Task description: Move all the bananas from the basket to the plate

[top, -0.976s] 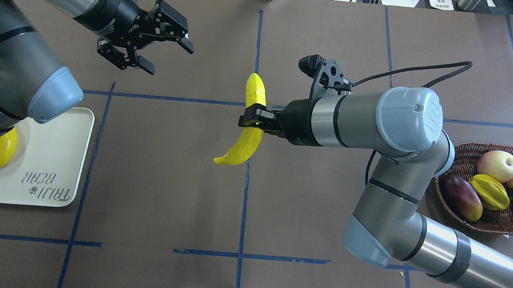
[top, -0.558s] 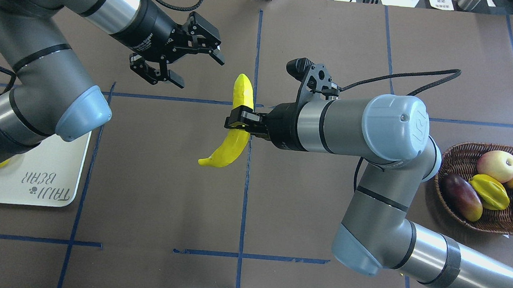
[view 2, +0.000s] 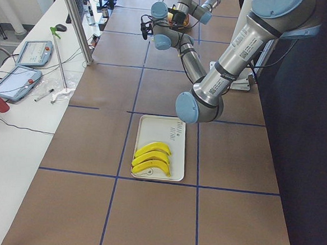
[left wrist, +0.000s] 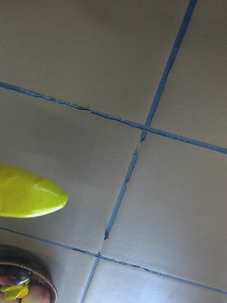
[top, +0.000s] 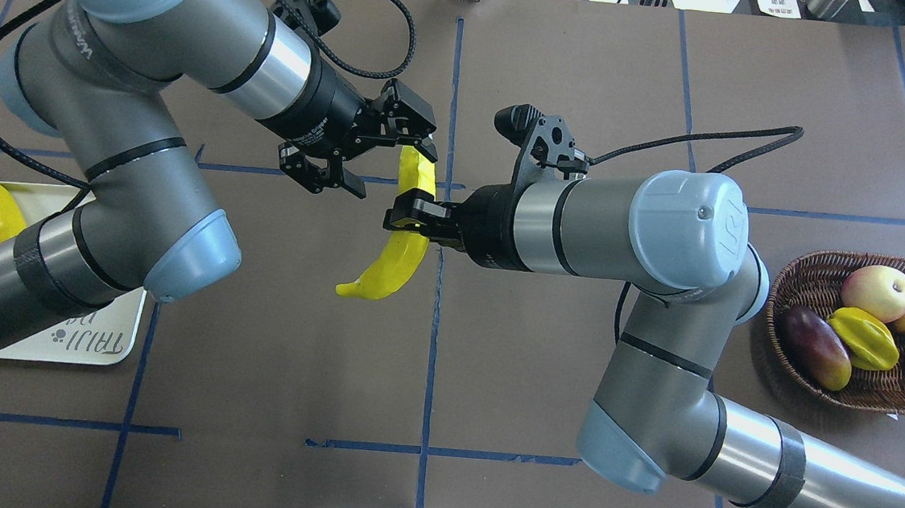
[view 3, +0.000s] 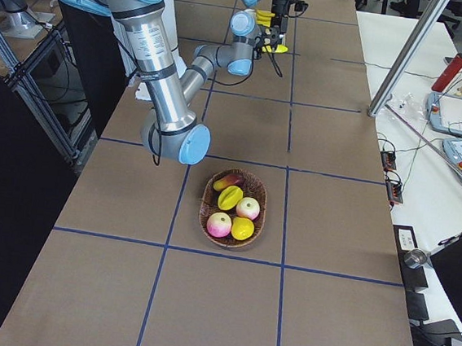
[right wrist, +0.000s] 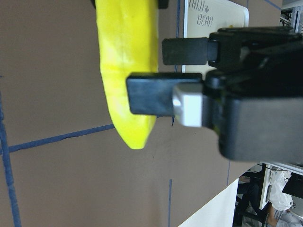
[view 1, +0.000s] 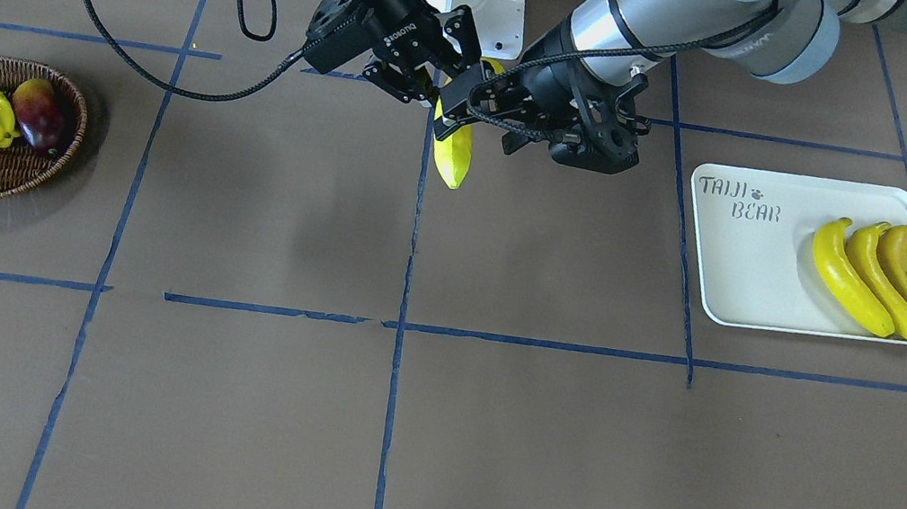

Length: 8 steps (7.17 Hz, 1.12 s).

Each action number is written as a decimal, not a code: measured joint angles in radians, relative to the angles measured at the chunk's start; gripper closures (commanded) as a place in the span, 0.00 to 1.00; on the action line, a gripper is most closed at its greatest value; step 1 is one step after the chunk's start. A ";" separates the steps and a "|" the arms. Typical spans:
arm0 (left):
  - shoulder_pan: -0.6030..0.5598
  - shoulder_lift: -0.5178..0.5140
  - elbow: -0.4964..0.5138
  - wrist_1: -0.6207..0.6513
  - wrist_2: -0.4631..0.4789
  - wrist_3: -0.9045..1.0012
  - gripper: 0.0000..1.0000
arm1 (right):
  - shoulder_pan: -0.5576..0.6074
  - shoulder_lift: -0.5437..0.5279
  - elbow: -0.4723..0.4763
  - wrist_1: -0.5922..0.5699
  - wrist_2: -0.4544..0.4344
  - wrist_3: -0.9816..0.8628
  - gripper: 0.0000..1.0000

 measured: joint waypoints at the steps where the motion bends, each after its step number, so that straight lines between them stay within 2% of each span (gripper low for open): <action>1: 0.008 -0.002 0.001 -0.001 0.007 0.000 0.24 | 0.000 0.000 0.001 0.000 0.000 0.000 0.95; 4: 0.012 -0.010 0.025 -0.035 0.010 0.000 0.24 | -0.003 0.000 0.002 0.000 0.000 0.000 0.95; 5: 0.012 -0.013 0.031 -0.039 0.010 0.000 0.29 | -0.005 0.000 0.002 0.000 -0.001 0.000 0.95; 6: 0.012 -0.015 0.033 -0.041 0.010 0.000 0.47 | -0.006 0.000 0.002 0.000 -0.001 0.000 0.94; 7: 0.012 -0.016 0.034 -0.041 0.010 -0.001 0.79 | -0.006 0.000 0.002 0.000 -0.001 0.000 0.91; 8: 0.012 -0.017 0.034 -0.041 0.010 -0.001 0.97 | -0.007 0.000 0.002 0.000 -0.001 0.000 0.85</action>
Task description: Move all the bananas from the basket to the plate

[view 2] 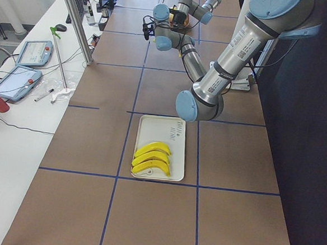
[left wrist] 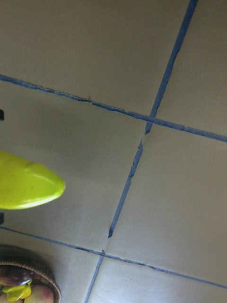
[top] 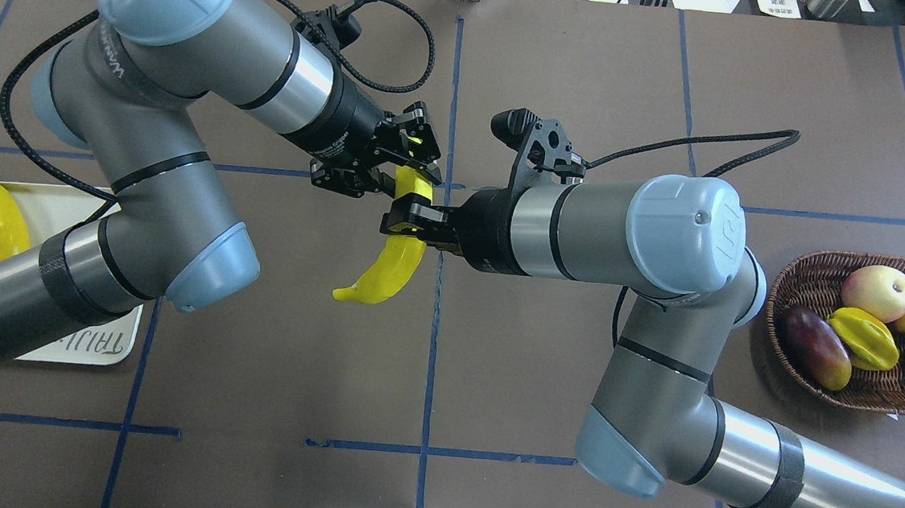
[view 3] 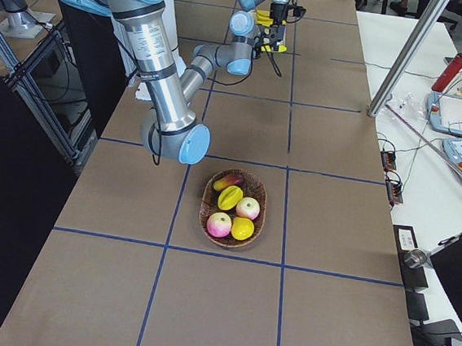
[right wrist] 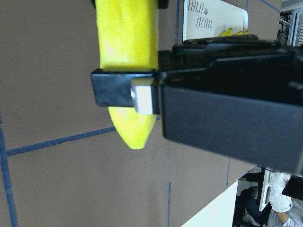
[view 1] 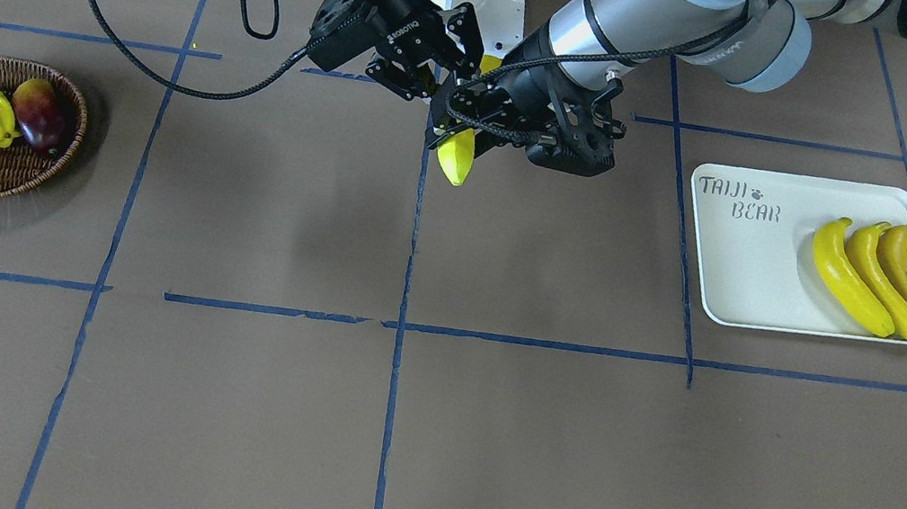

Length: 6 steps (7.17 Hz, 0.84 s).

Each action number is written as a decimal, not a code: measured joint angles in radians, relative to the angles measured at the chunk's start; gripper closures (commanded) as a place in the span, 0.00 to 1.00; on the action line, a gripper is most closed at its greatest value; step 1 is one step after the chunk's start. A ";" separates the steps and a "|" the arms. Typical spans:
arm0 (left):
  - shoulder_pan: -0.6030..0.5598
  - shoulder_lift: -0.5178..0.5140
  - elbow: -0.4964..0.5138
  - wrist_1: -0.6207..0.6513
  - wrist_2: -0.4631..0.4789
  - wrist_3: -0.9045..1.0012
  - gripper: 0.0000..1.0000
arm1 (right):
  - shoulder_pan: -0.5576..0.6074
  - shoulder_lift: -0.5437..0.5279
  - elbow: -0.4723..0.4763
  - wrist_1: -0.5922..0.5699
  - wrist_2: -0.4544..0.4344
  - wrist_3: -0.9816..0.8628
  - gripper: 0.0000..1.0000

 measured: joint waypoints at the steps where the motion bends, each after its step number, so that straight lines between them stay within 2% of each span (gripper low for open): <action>1: 0.000 0.000 0.000 0.000 0.000 0.000 1.00 | 0.000 0.002 0.000 -0.001 0.000 0.001 0.51; 2: 0.000 0.000 -0.002 -0.001 0.000 -0.001 1.00 | 0.000 0.004 -0.001 -0.002 0.000 0.004 0.01; 6: -0.013 0.011 -0.022 0.000 -0.001 0.000 1.00 | 0.024 0.007 0.000 -0.010 0.006 0.007 0.00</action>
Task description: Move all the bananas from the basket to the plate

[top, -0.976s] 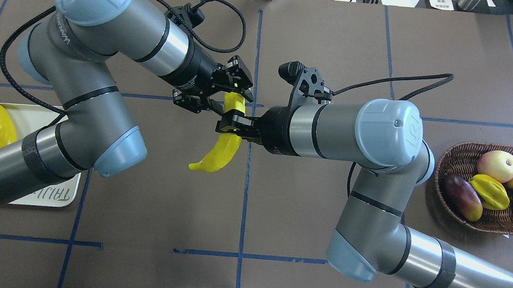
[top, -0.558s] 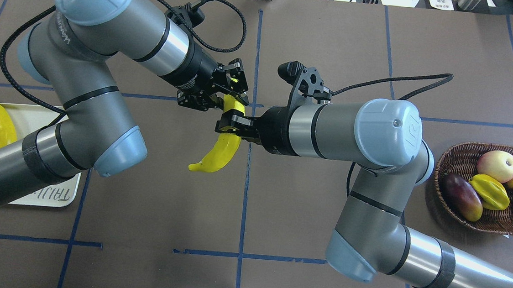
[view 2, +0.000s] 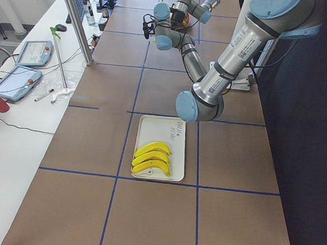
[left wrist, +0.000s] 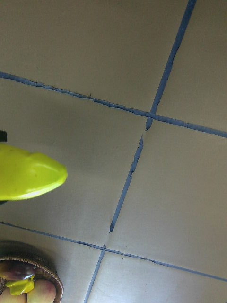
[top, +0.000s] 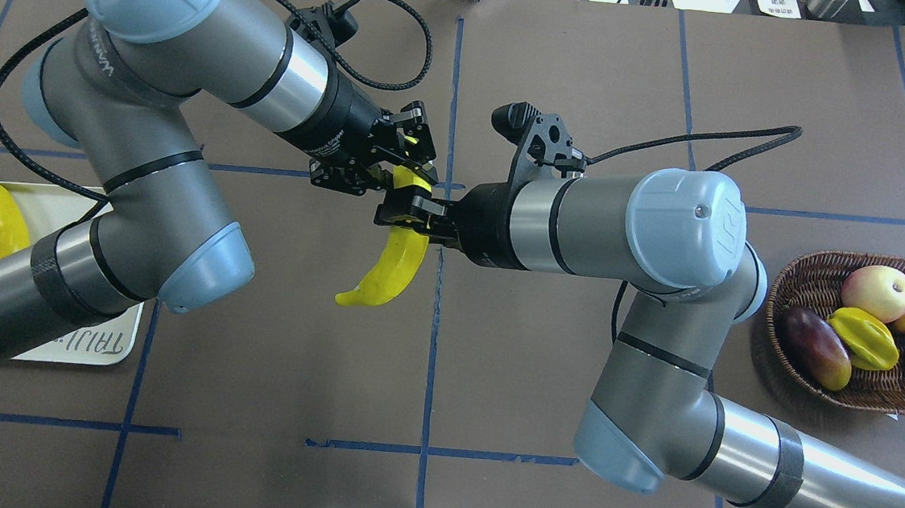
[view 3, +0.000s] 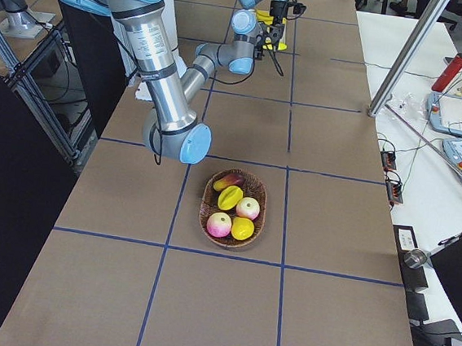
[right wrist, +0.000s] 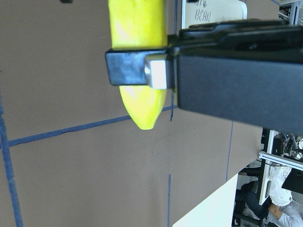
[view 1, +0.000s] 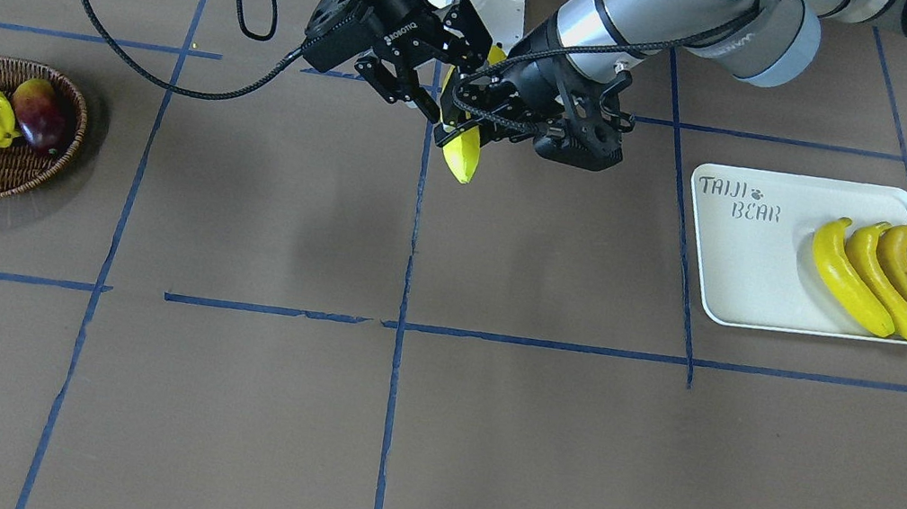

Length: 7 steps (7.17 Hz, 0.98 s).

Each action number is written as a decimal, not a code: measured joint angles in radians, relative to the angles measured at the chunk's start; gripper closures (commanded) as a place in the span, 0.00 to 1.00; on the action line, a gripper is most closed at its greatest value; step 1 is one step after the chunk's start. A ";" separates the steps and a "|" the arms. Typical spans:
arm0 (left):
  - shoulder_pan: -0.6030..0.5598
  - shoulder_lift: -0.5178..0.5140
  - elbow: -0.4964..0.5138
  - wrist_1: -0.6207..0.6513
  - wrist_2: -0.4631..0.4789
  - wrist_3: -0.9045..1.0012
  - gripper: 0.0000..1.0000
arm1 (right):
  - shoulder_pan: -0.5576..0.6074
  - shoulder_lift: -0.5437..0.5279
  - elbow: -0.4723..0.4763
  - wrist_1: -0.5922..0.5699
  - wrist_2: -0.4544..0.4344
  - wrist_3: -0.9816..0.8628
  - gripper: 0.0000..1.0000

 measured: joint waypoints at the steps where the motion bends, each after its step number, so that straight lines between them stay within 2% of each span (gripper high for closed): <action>1: -0.014 0.009 0.000 0.001 0.000 0.001 1.00 | 0.014 -0.001 0.001 -0.006 0.015 -0.001 0.00; 3: -0.076 0.075 0.000 0.007 0.002 0.003 1.00 | 0.095 -0.007 0.003 -0.102 0.126 -0.012 0.00; 5: -0.155 0.178 0.001 0.030 0.027 0.003 1.00 | 0.176 -0.013 0.002 -0.268 0.217 -0.090 0.00; 7: -0.192 0.258 0.001 0.171 0.095 0.003 1.00 | 0.259 -0.020 0.000 -0.484 0.272 -0.281 0.00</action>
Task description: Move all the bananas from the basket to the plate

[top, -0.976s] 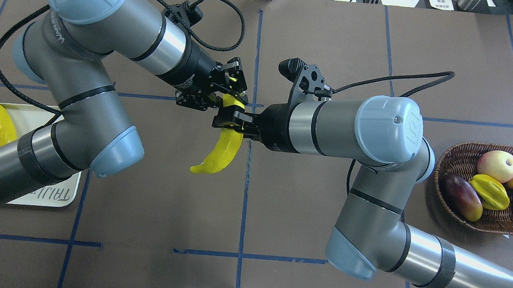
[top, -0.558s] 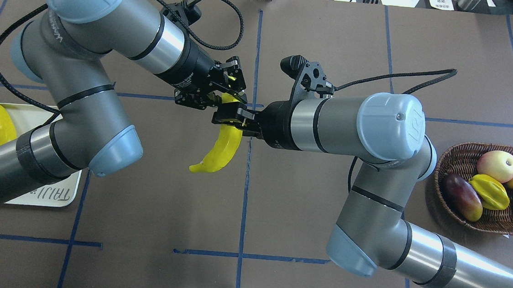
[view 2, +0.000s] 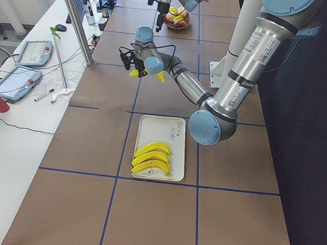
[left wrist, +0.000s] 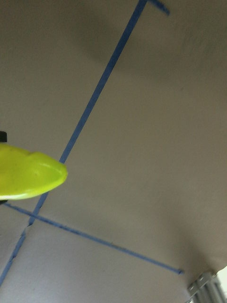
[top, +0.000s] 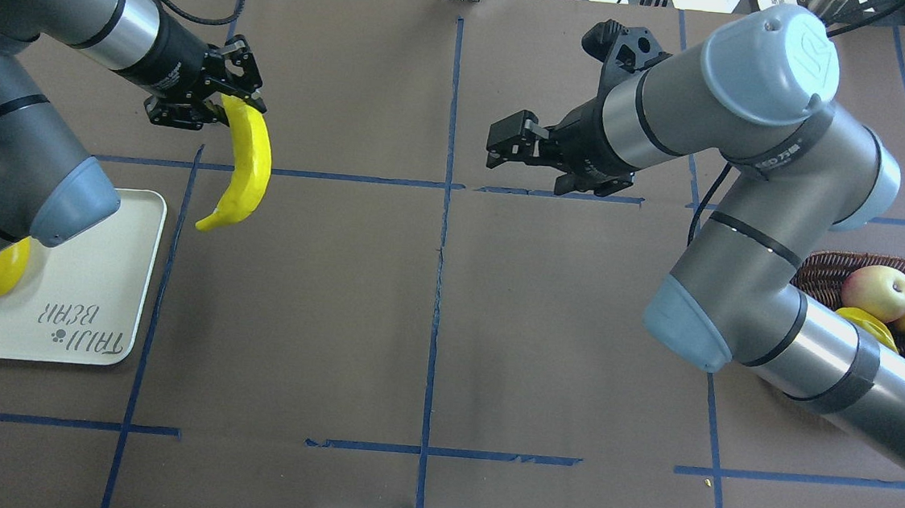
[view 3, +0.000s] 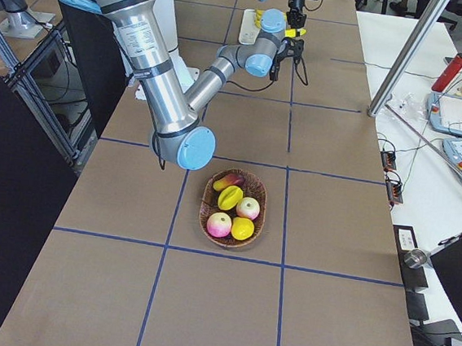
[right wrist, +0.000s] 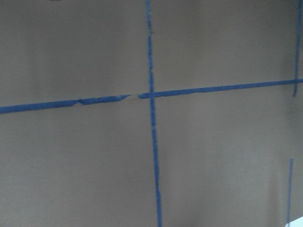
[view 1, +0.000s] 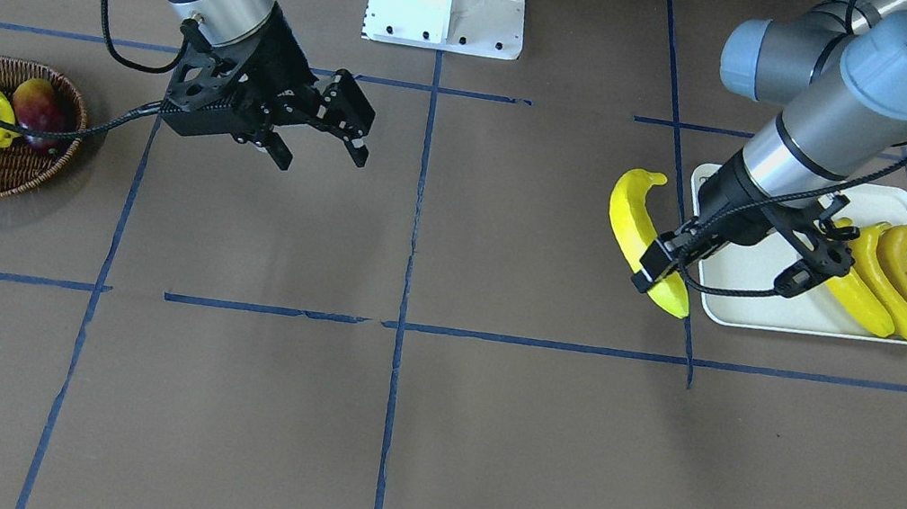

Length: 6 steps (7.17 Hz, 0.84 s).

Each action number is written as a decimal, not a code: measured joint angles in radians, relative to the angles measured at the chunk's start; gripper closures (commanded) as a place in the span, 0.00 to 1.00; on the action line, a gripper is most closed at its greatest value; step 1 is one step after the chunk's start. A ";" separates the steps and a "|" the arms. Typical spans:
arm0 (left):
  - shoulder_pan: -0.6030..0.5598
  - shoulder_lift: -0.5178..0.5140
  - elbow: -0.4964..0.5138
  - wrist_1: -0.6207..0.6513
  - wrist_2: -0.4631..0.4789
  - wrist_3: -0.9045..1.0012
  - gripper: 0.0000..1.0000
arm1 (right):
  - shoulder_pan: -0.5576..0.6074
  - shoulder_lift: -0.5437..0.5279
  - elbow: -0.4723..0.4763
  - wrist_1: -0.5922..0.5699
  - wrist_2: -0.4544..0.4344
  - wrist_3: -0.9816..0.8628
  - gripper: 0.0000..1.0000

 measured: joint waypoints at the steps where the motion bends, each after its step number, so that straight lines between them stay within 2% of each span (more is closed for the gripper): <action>1: -0.004 0.047 -0.001 0.059 0.032 0.000 1.00 | 0.049 -0.011 -0.001 -0.093 0.021 -0.113 0.00; 3: -0.008 0.162 0.003 0.095 0.075 0.024 1.00 | 0.172 -0.064 -0.001 -0.205 0.104 -0.345 0.00; 6: -0.024 0.252 0.061 0.090 0.143 0.188 0.93 | 0.275 -0.138 -0.002 -0.237 0.161 -0.545 0.00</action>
